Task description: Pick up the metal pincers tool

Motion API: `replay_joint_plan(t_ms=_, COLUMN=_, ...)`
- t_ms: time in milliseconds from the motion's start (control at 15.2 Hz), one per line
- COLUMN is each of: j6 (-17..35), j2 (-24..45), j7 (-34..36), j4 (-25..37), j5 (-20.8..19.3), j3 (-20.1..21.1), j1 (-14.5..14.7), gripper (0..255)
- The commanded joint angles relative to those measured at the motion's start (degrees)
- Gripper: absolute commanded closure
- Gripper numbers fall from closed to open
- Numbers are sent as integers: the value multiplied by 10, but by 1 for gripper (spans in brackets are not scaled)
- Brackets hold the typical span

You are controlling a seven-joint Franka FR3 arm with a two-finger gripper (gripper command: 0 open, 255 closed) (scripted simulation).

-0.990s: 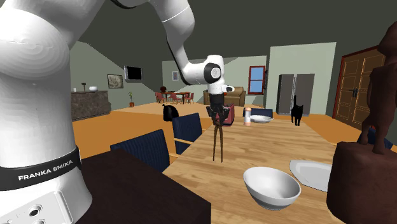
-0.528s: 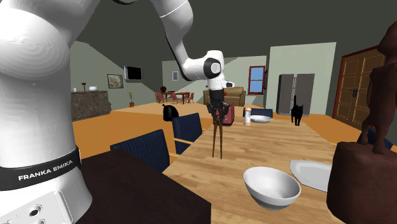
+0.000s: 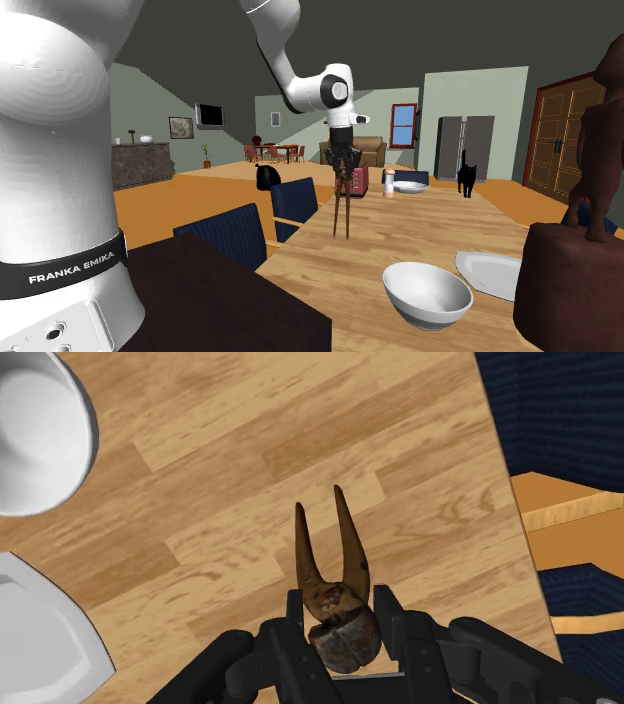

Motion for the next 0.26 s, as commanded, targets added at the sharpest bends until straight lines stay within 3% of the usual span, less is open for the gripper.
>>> replay_joint_plan(t_ms=0, j6=-12, j2=-10, j7=0, j4=2, j5=0, j3=0, j1=0, gripper=255)
replay_joint_plan(t_ms=198, j6=-19, j2=-15, j7=0, j4=4, j5=0, j3=0, j1=0, gripper=255)
